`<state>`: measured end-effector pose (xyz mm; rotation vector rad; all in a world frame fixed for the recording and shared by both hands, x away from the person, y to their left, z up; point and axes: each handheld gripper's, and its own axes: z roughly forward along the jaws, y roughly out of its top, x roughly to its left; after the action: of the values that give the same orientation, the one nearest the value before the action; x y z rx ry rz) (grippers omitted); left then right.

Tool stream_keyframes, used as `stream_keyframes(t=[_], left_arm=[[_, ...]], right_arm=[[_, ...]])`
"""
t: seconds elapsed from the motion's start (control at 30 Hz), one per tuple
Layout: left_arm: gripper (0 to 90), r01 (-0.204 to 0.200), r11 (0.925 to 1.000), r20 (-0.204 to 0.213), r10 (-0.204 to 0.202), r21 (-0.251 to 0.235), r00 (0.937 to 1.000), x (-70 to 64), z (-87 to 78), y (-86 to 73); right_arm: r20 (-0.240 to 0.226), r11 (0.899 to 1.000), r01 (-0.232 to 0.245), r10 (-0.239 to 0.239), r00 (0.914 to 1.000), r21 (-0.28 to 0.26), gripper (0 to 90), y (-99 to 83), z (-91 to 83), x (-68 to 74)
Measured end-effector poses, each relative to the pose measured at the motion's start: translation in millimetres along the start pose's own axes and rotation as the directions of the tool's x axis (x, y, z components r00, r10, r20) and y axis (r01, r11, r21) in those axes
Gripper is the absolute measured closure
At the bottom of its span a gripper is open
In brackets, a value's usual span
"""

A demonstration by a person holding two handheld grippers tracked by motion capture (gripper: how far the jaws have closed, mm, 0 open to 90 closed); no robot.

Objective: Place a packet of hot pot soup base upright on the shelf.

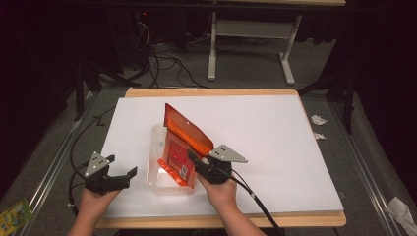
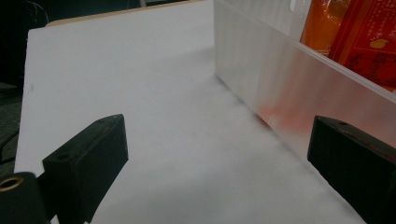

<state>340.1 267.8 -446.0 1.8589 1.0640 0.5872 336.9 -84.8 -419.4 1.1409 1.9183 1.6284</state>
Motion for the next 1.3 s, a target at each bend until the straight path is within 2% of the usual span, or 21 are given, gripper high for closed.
stream_keyframes(t=[0.17,0.23,0.33,0.5,0.57,0.6,0.77,0.93,1.03,1.1,1.2,1.3], left_arm=[[5.8,0.003,1.0000,-0.001,-0.003,-0.003,1.0000,-0.2,0.1,-0.1],[5.8,0.002,1.0000,0.004,-0.002,0.004,1.0000,0.4,0.7,-0.7],[5.8,0.005,1.0000,0.004,-0.005,0.001,1.0000,1.1,0.7,-0.8],[6.0,0.005,1.0000,0.007,-0.005,-0.001,1.0000,1.3,0.4,-0.8],[5.9,0.005,1.0000,0.007,-0.005,-0.001,1.0000,1.2,0.5,-0.8],[6.0,0.004,1.0000,0.011,-0.004,-0.001,0.9999,0.7,0.7,-0.8],[6.3,0.002,1.0000,0.017,-0.002,0.004,0.9999,0.3,0.9,-0.8],[6.4,0.000,1.0000,0.018,0.000,0.010,0.9998,0.1,0.5,-1.3],[6.7,-0.002,0.9999,0.023,0.002,0.015,0.9997,-0.1,0.2,-1.8],[6.8,0.004,0.9998,0.025,-0.004,0.018,0.9997,0.2,0.4,-2.5],[6.9,0.014,0.9997,0.024,-0.015,0.022,0.9996,1.1,0.5,-3.5],[6.9,0.018,0.9995,0.022,-0.019,0.027,0.9996,0.9,0.4,-4.5]], right_arm=[[-0.004,1.000,0.001,-0.001,1.0000,0.018,67.7,2.0,0.0,-1.5],[-0.024,0.999,0.006,-0.005,0.9997,0.036,63.8,4.0,0.4,-3.5],[-0.046,0.998,0.013,-0.011,0.9989,0.054,56.2,5.8,0.5,-5.5],[-0.098,0.998,0.027,-0.021,0.9950,0.058,36.6,10.4,-2.9,-9.0],[-0.102,0.998,0.030,-0.024,0.9945,0.058,33.6,11.7,-4.6,-10.0],[-0.087,0.998,0.039,-0.034,0.9956,0.054,27.9,14.1,-9.5,-11.2],[-0.102,0.998,0.048,-0.044,0.9938,0.037,20.0,19.9,-22.7,-16.1],[-0.103,0.999,0.031,-0.030,0.9943,0.012,16.7,24.0,-46.5,-25.4],[-0.081,1.000,0.015,-0.016,0.9966,-0.014,15.9,21.7,-69.4,-40.6],[-0.050,0.999,0.027,-0.028,0.9984,-0.028,15.6,18.5,-86.6,-55.2],[0.037,0.999,0.041,-0.041,0.9985,-0.020,15.3,11.0,-113.6,-80.8],[0.157,0.998,0.060,-0.064,0.9856,0.030,14.6,-1.5,-138.6,-107.6]])
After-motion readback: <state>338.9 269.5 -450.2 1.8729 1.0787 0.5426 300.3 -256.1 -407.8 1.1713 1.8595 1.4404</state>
